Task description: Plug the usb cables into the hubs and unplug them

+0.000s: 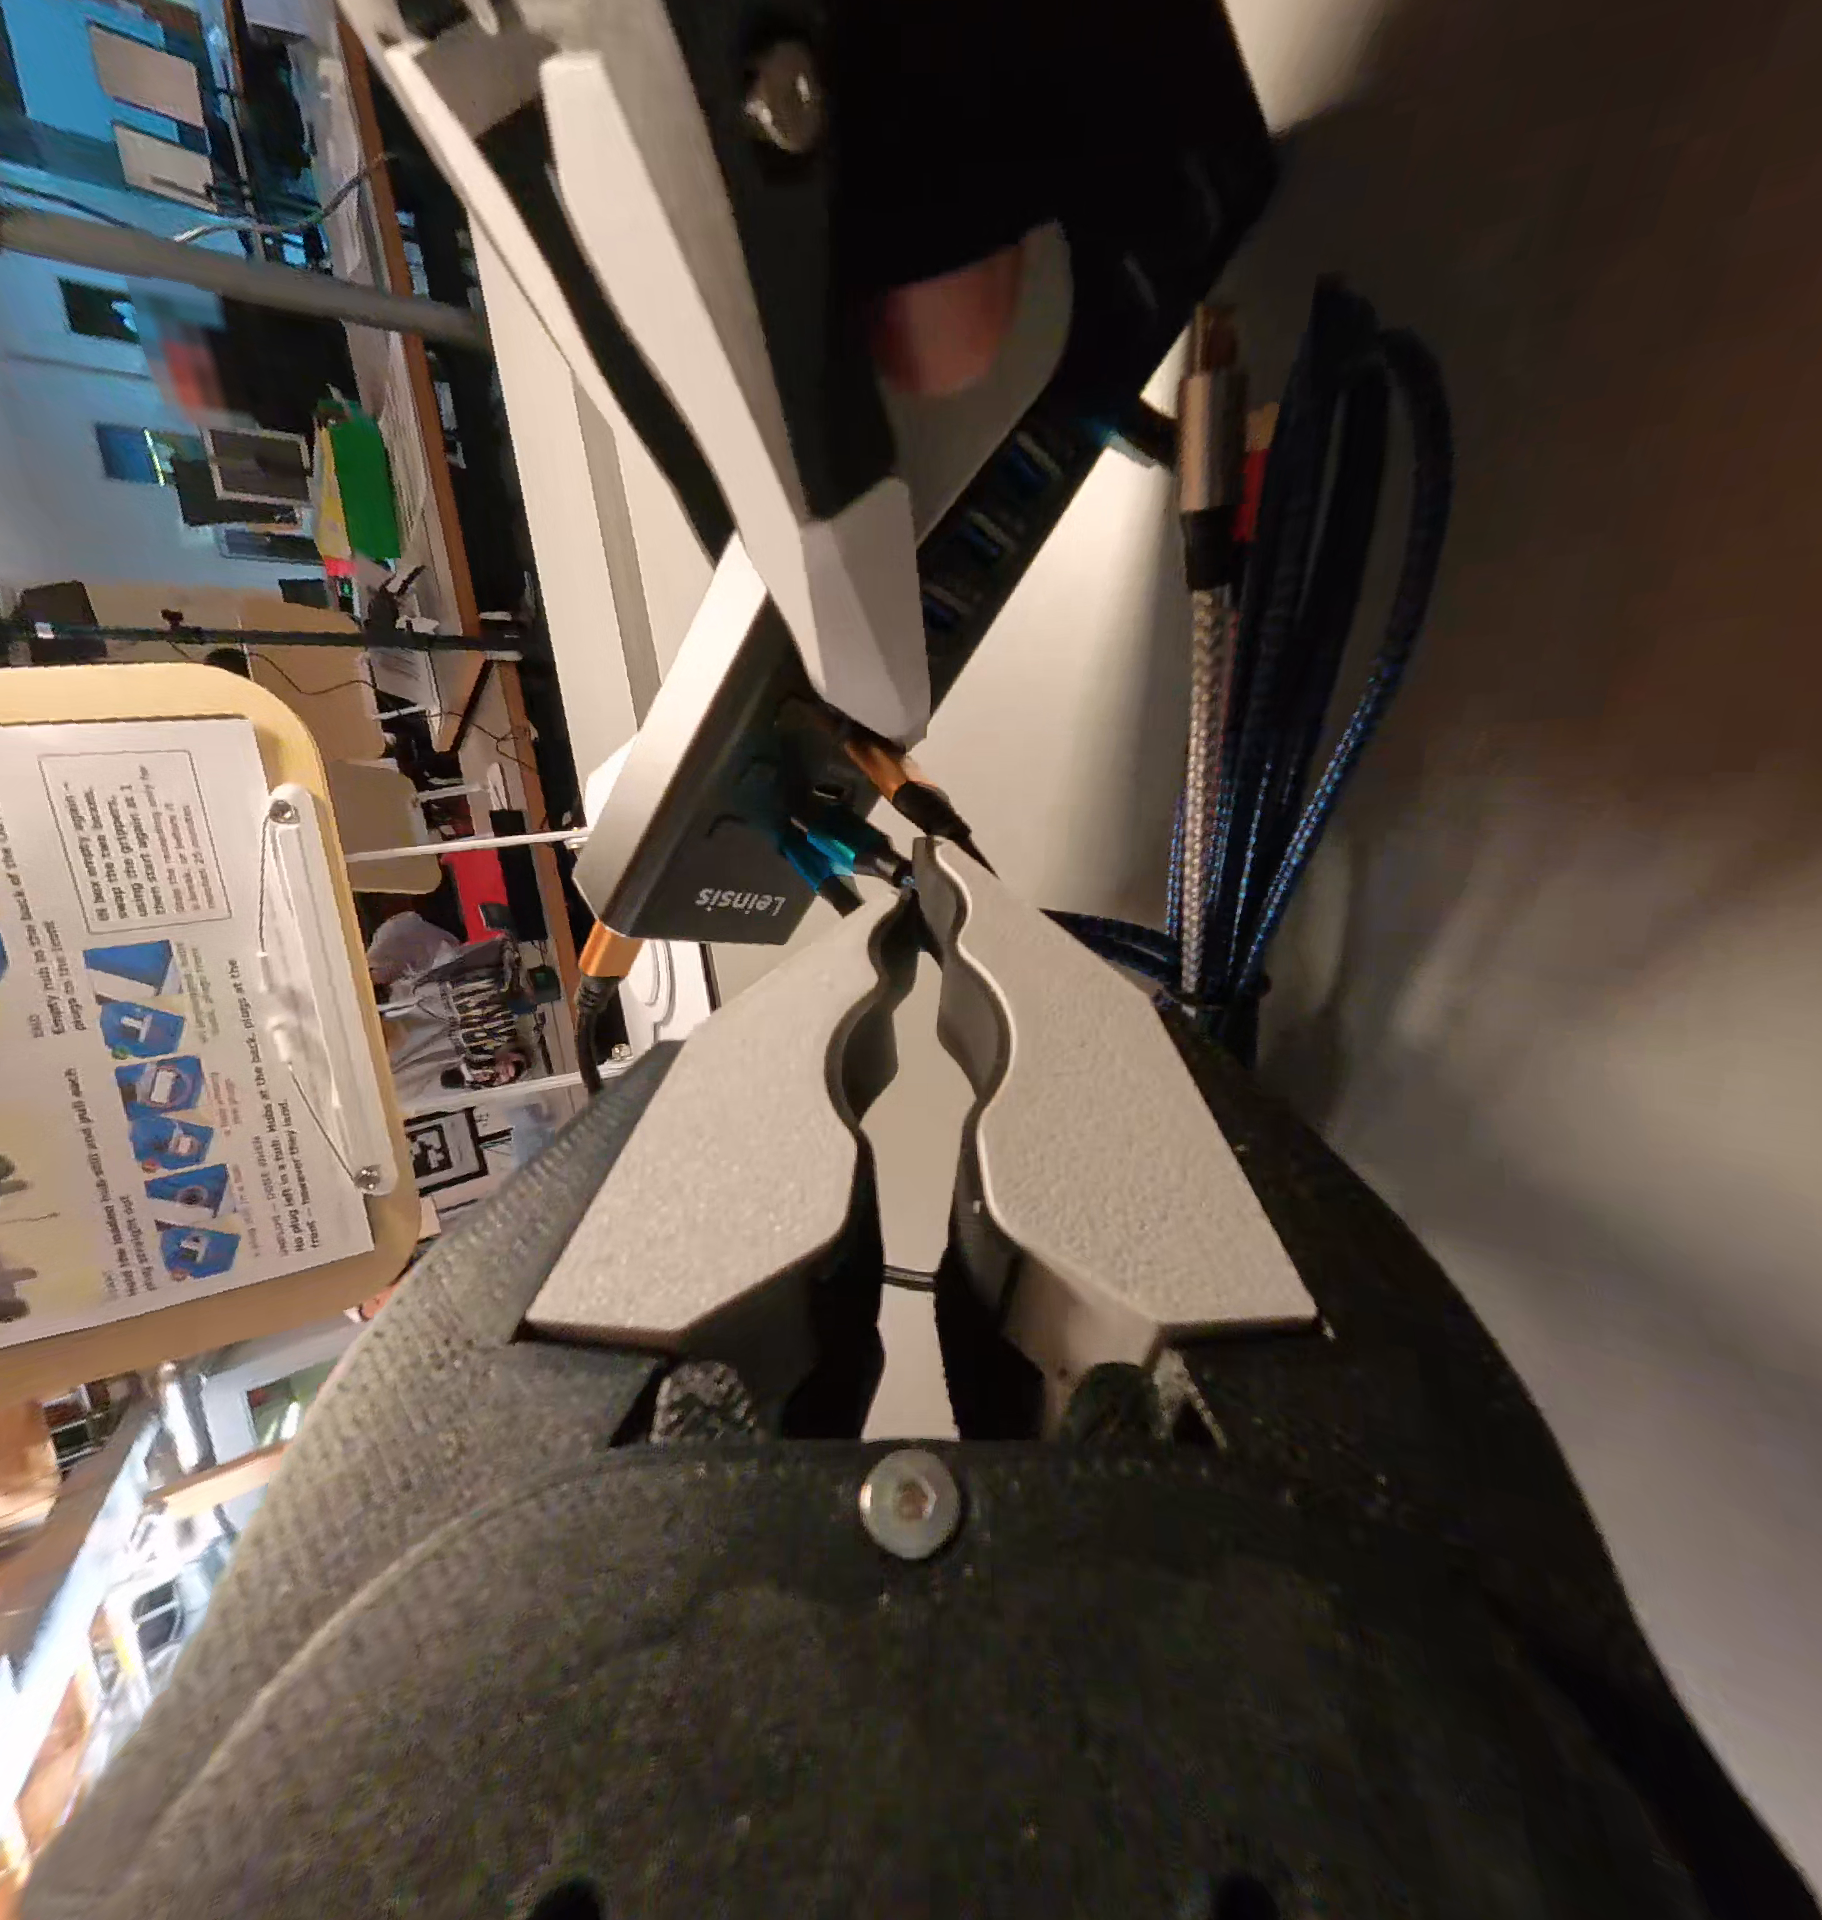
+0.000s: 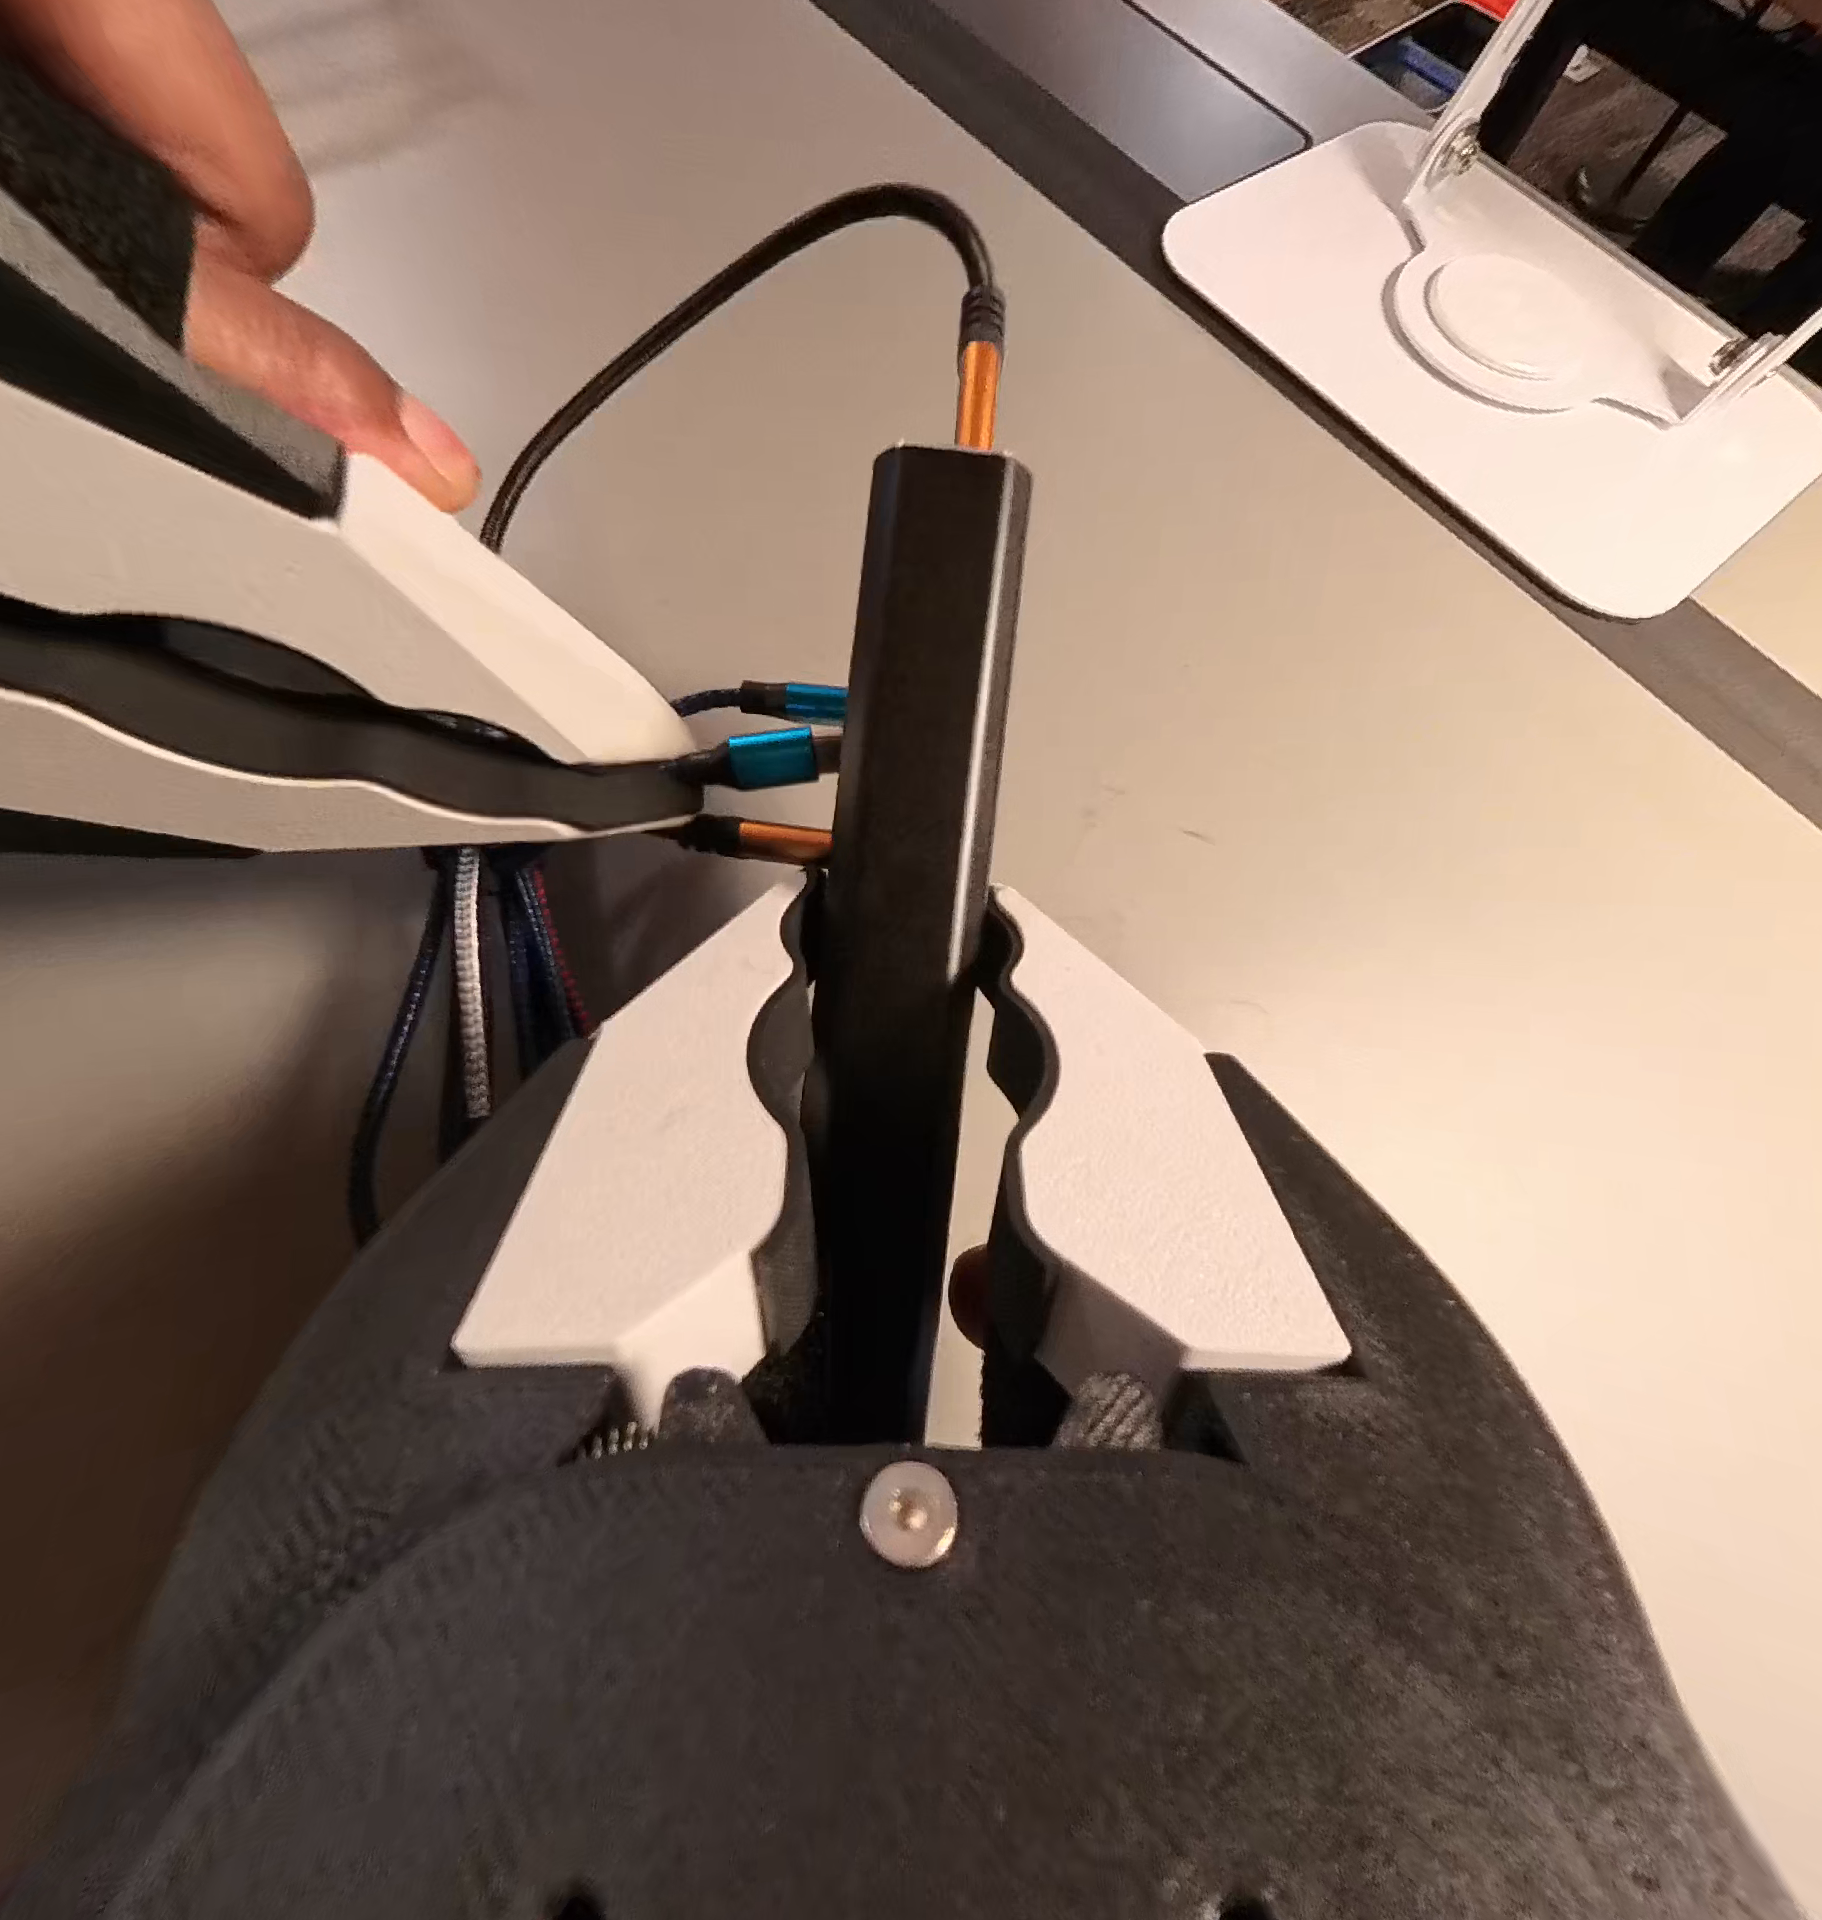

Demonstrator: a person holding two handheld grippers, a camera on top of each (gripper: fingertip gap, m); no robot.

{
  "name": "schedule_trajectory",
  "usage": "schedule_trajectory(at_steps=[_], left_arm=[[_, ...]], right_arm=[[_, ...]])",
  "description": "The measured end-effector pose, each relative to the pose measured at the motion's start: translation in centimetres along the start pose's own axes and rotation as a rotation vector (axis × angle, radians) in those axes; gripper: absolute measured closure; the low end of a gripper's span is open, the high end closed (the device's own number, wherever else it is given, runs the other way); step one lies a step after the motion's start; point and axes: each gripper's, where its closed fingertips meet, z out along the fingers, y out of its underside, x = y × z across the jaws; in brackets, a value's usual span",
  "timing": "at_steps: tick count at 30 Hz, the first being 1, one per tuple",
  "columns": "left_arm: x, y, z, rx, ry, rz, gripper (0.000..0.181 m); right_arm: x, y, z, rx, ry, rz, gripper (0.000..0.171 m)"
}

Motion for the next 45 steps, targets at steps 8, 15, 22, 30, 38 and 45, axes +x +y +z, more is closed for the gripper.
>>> schedule_trajectory(at_steps=[8,15,22,30,38,45], left_arm=[[-0.3,-0.1,0.3,0.088,0.101,-0.485,0.173],[-0.4,-0.6,0.3,0.193,0.261,-0.94,0.17],[-0.6,-0.7,0.6,0.144,0.239,-1.062,0.163],[-0.3,-0.8,0.6,0.107,0.202,-0.924,0.171],[0.4,0.2,0.2,-0.043,0.137,-0.472,0.172],[1.0,0.4,-0.5,-0.043,0.144,-0.159,0.174]], right_arm=[[0.3,0.0,0.0,0.003,-0.004,0.035,0.143],[0.5,0.1,0.0,0.0,0.014,0.035,0.143],[0.4,0.0,0.0,-0.003,0.035,0.0,0.143],[0.3,0.1,0.0,-0.007,0.023,-0.001,0.143],[-0.5,0.2,0.0,-0.024,-0.008,-0.03,0.143],[-1.4,0.2,0.0,-0.03,-0.044,-0.057,0.143]])
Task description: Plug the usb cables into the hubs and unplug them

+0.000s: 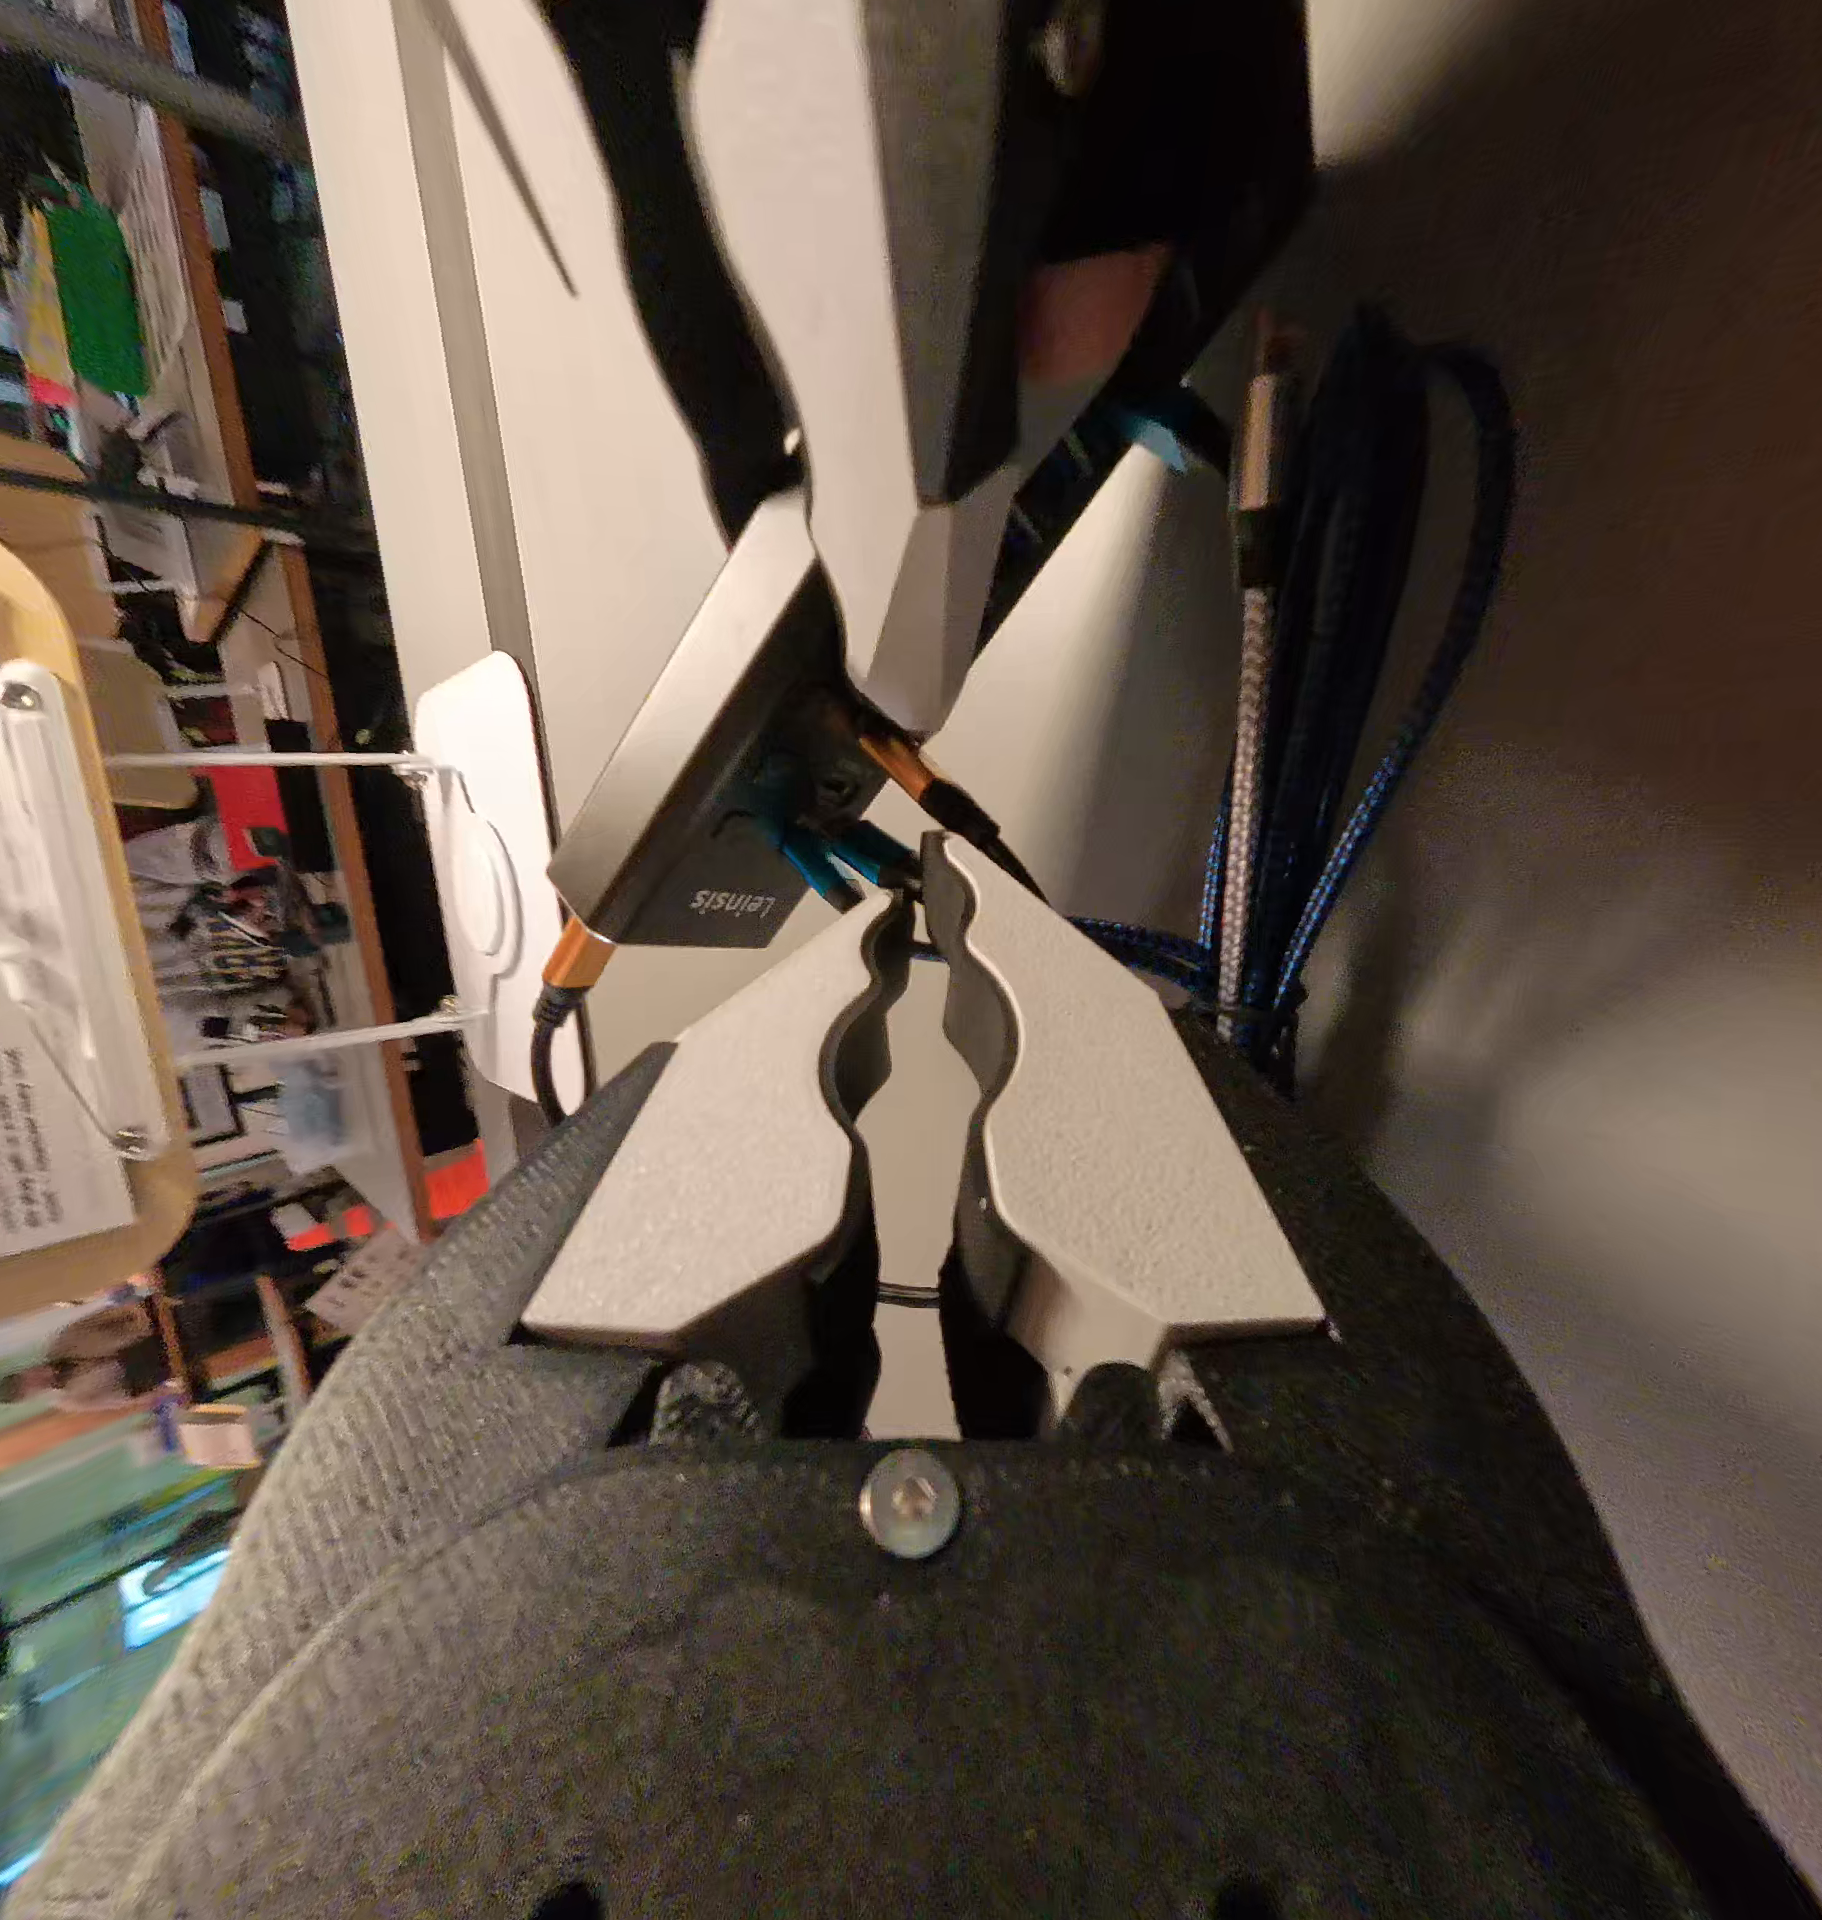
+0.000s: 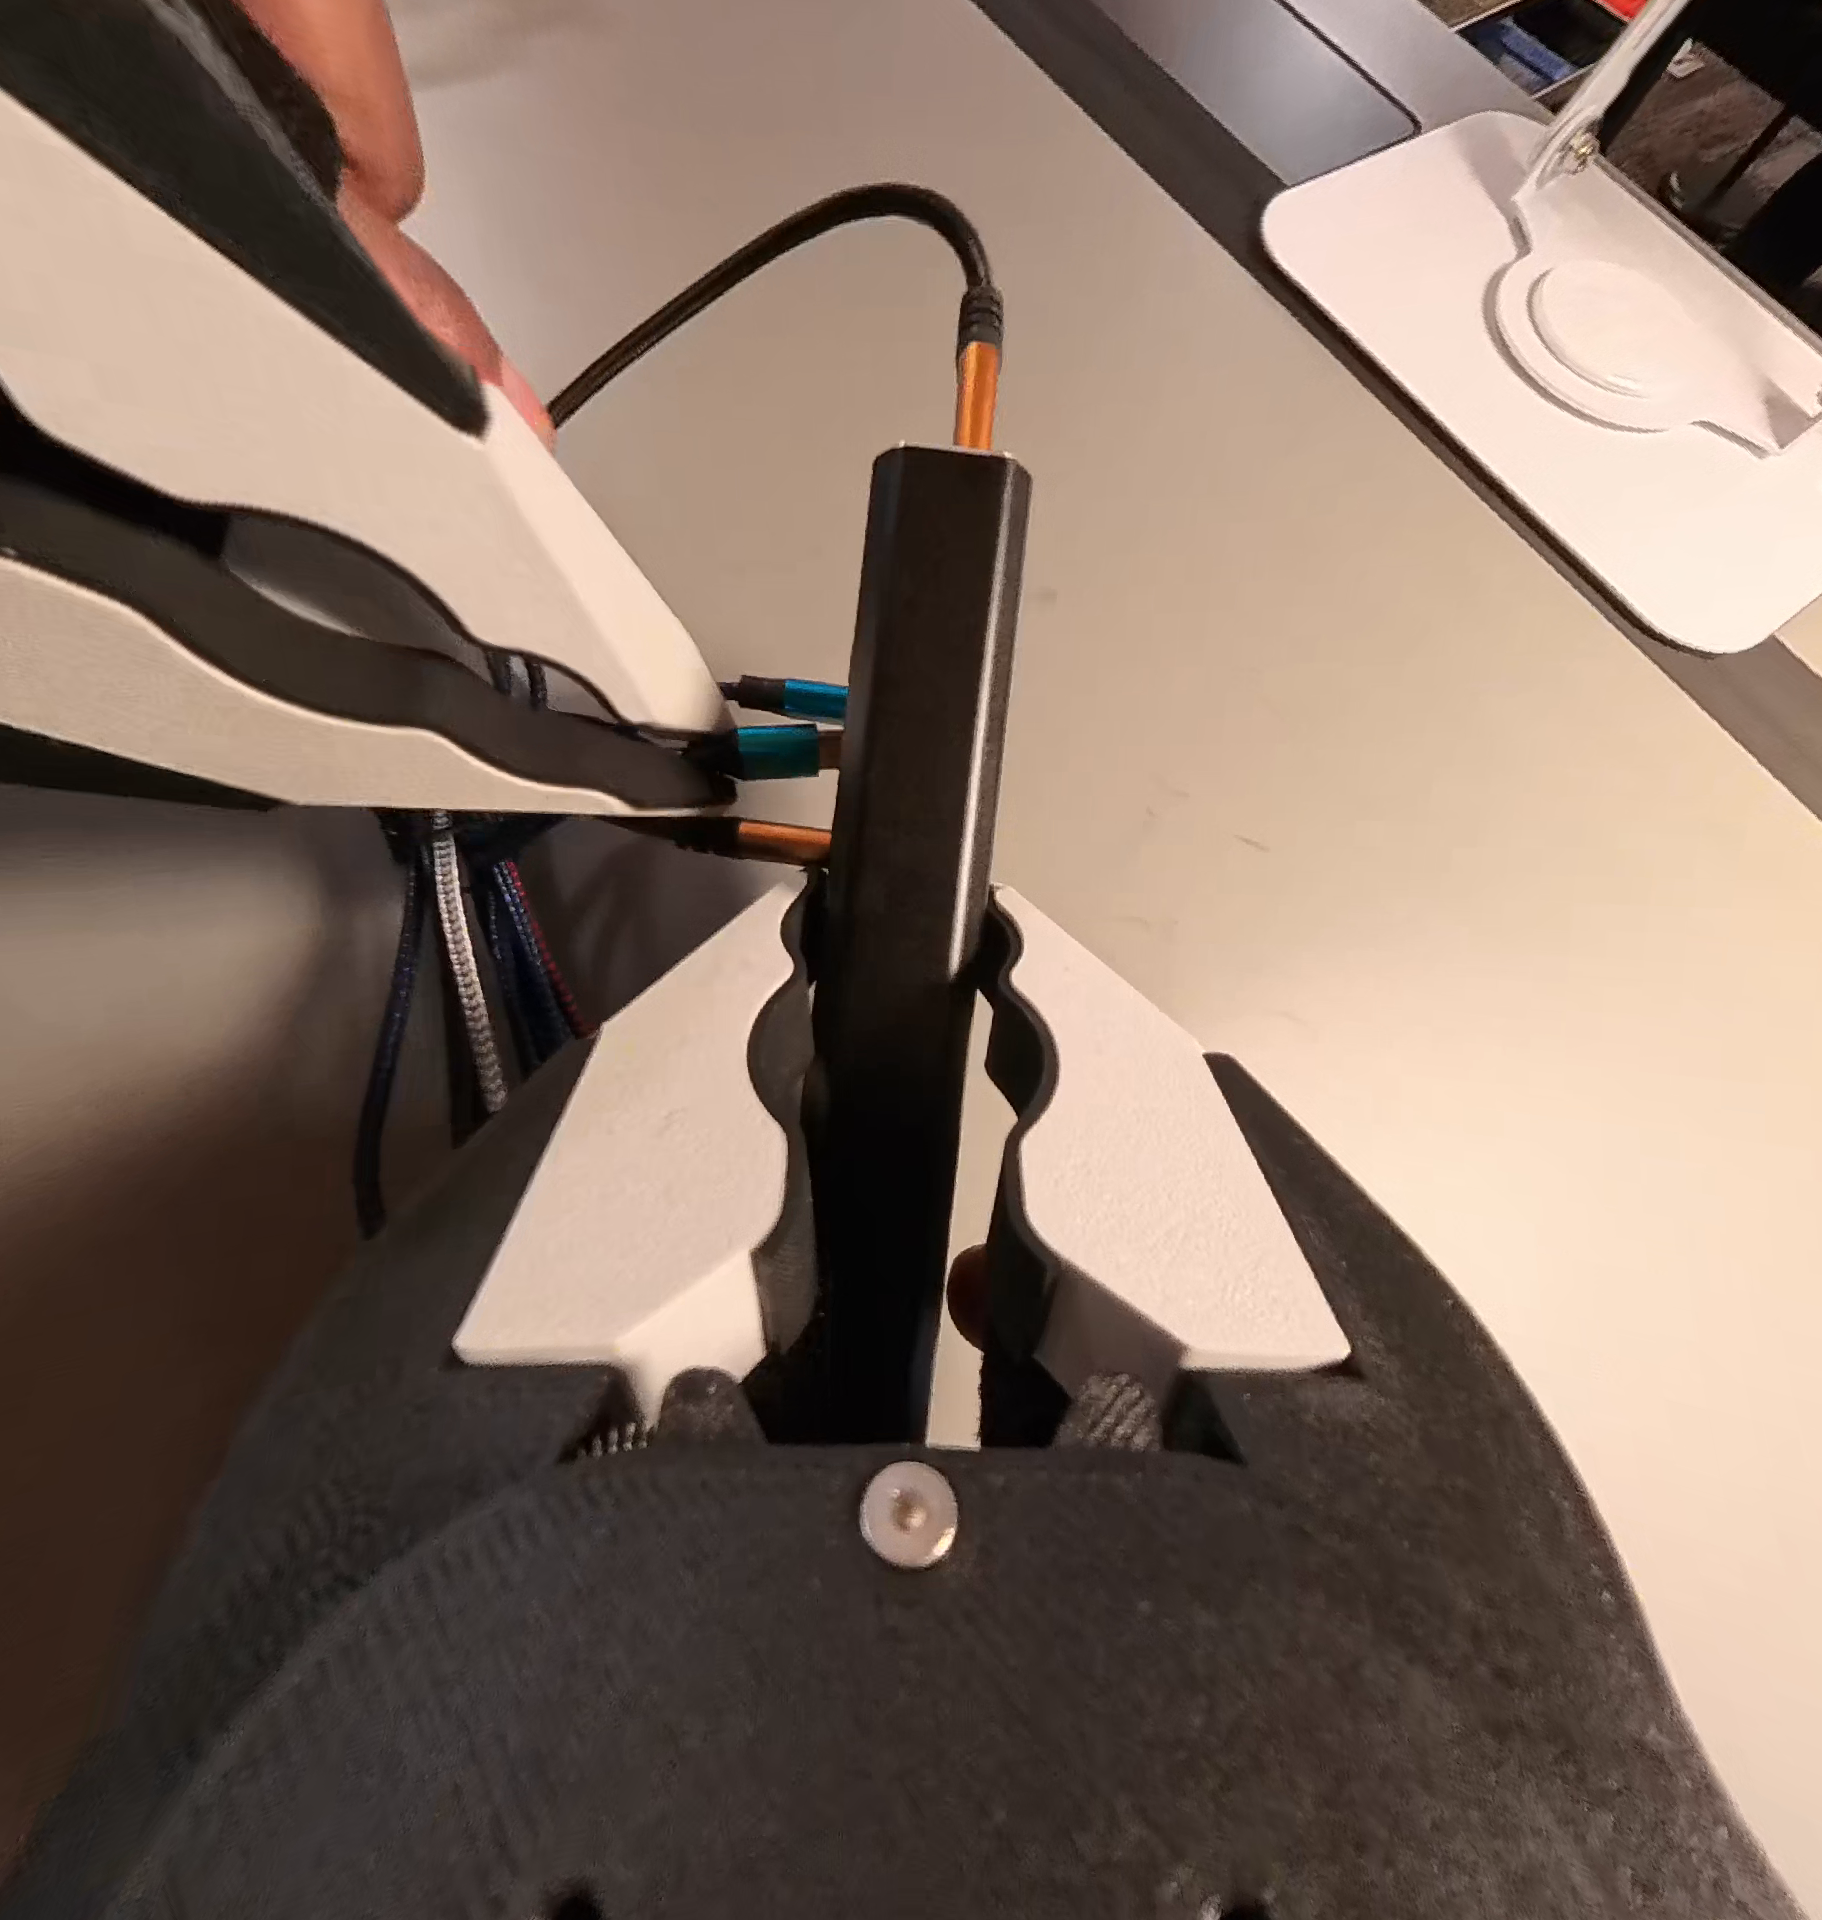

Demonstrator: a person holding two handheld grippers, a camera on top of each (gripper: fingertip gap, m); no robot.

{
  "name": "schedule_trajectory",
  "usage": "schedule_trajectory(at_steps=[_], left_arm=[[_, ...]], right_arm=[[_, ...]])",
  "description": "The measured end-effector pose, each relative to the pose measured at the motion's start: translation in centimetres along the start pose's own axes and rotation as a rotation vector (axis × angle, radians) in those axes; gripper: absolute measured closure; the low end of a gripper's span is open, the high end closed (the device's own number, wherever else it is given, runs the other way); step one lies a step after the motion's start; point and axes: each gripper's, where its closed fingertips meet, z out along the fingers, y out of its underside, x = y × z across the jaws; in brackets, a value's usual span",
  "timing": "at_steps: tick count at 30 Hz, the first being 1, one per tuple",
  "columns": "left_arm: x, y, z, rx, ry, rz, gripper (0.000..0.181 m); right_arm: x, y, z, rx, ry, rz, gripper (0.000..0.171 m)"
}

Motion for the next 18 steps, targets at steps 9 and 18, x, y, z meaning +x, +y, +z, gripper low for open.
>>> schedule_trajectory(at_steps=[9,18], left_arm=[[-0.6,-0.7,-0.3,0.076,0.004,-0.203,0.172],[-0.9,-1.0,-0.6,0.233,0.164,-0.702,0.156]], right_arm=[[0.4,0.0,-0.1,0.007,0.009,0.012,0.143],[0.4,-0.1,-0.1,0.012,0.017,0.003,0.143]])
